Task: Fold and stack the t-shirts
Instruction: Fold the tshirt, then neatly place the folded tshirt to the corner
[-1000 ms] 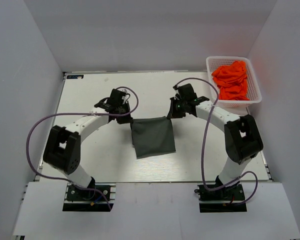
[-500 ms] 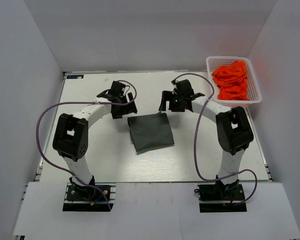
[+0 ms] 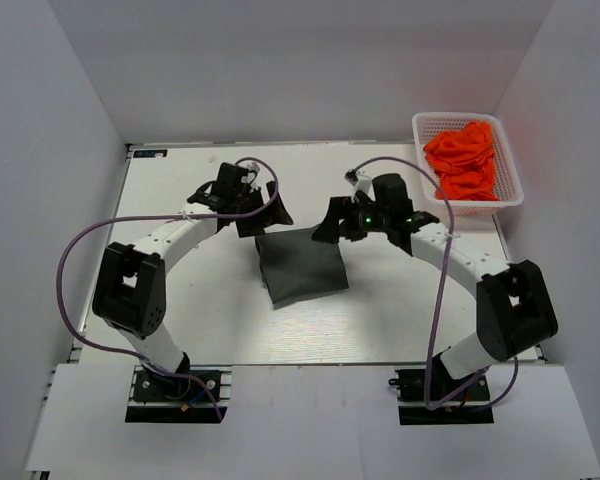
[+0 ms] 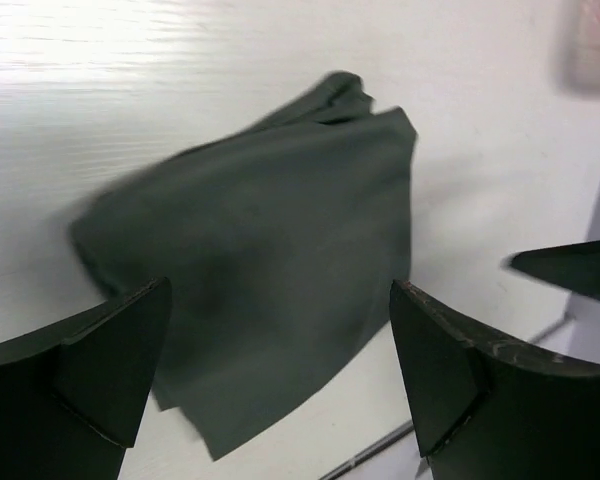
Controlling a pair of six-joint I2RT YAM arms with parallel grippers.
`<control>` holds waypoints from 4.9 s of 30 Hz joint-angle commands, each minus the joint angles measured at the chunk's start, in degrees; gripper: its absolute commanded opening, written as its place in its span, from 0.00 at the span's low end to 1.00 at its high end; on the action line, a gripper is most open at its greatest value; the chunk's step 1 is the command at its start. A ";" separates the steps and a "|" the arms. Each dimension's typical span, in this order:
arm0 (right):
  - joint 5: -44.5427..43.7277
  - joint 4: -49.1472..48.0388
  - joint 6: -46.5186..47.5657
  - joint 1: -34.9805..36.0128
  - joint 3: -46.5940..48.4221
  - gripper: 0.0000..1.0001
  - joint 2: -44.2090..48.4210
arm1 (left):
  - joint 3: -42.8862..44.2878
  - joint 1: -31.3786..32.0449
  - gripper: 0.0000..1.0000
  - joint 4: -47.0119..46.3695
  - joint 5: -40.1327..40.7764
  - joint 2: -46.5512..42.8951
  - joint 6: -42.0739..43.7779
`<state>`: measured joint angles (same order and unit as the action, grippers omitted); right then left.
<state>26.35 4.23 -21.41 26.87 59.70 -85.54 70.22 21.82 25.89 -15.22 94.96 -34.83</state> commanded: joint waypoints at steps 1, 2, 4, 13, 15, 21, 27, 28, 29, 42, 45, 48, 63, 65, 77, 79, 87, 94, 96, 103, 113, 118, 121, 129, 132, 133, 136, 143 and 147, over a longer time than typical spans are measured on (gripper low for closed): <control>12.93 -10.02 -0.13 1.69 -3.97 0.91 -2.26 | -1.40 0.41 1.00 -8.65 -8.76 1.45 -1.38; 13.98 -13.95 0.05 1.78 -5.11 0.91 -3.74 | -2.09 0.41 1.00 -9.36 -8.77 2.42 -1.38; 17.57 -15.91 -0.73 1.87 -5.39 0.91 -8.04 | -3.41 -0.82 1.00 -11.46 -10.35 5.05 -1.38; 18.13 -20.94 -1.63 1.78 -7.58 0.91 -18.78 | -5.88 -1.96 1.00 -13.23 -8.24 12.79 -0.85; 16.63 -19.08 -0.57 2.22 -8.11 0.91 -19.40 | -5.88 -1.96 1.00 -15.33 -9.38 14.02 -0.85; 13.65 -13.21 2.59 2.57 -5.04 0.91 -17.48 | 1.65 -1.96 1.00 -12.81 -8.34 14.03 2.74; 5.77 -8.80 2.69 2.75 -0.90 0.91 -3.28 | 8.53 -0.55 1.00 -2.43 -0.52 6.23 6.26; 4.43 -7.84 1.47 2.57 -1.43 0.91 -1.67 | 7.84 -0.55 1.00 -1.64 0.45 4.55 6.26; 0.67 -7.40 0.50 2.66 -2.47 0.91 -0.17 | 7.05 -0.55 1.00 -1.63 2.72 2.79 5.74; -37.85 7.72 -4.34 2.39 -12.06 0.91 31.28 | -13.61 1.91 1.00 1.72 4.94 -7.95 -4.54; -39.35 9.56 -5.22 2.39 -13.12 0.91 32.71 | -14.84 3.22 0.91 -0.56 2.93 -4.62 -5.07; -39.18 10.53 -5.39 2.22 -13.30 0.91 32.71 | -15.46 3.84 0.79 -2.68 3.26 -0.92 -5.78; -41.55 13.79 -5.40 2.39 -12.86 0.91 35.35 | 1.74 4.37 0.00 10.22 23.98 14.37 1.86; -41.64 13.53 -4.87 2.39 -12.77 0.91 35.35 | 4.83 3.23 0.00 12.68 27.33 14.38 4.05; -45.59 14.40 -3.20 2.31 -10.40 0.91 33.07 | 32.59 -3.01 0.00 13.92 43.96 22.28 29.81; -46.65 14.76 -2.59 2.39 -9.78 0.91 33.07 | 34.63 -5.81 0.00 13.92 43.96 25.18 33.06; -50.87 14.67 -1.44 2.05 -7.32 0.91 33.77 | 50.18 -16.01 0.00 13.93 43.44 35.37 35.61; -54.39 12.21 1.45 2.31 -6.44 0.91 33.77 | 57.75 -21.03 0.00 8.06 43.00 40.39 41.85; -54.56 10.71 1.89 2.13 -6.62 0.91 33.42 | 57.75 -22.70 0.00 6.72 43.00 40.92 43.00; -55.44 8.34 3.57 2.04 -5.04 0.91 31.49 | 62.32 -26.22 0.00 5.67 43.00 44.44 43.00; -55.35 7.02 4.54 2.04 -3.63 0.91 28.50 | 63.47 -27.89 0.22 0.22 45.00 46.11 43.53; -54.65 7.02 4.10 2.13 -3.80 0.91 28.15 | 64.61 -27.89 1.00 -1.54 48.09 46.63 44.15; -53.95 7.20 3.39 2.13 -3.98 0.91 28.58 | 64.61 -27.89 1.00 -0.85 47.57 44.71 43.01; -50.52 7.63 -0.03 2.04 -5.82 0.91 28.32 | 61.72 -26.75 1.00 10.92 34.66 33.49 27.39; -47.99 9.30 -1.53 2.04 -6.09 0.91 26.65 | 50.58 -25.44 1.00 14.45 23.08 23.40 17.56; -47.19 9.91 -1.70 2.13 -6.18 0.91 26.30 | 41.41 -24.73 1.00 11.84 17.56 20.12 15.69; -43.42 11.50 -2.50 2.22 -7.14 0.91 24.90 | 20.59 -19.20 1.00 3.23 9.61 6.53 11.02; -36.02 15.28 -7.59 2.13 -11.35 0.91 24.01 | -6.47 -1.10 1.00 -1.90 10.56 -17.64 6.62; -30.75 12.75 -8.20 2.22 -16.27 0.91 26.20 | -19.21 3.31 1.00 -0.75 12.93 -32.76 3.46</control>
<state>-9.67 18.09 -27.59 29.21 46.04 -61.67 54.50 25.74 25.78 -4.36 71.85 -27.81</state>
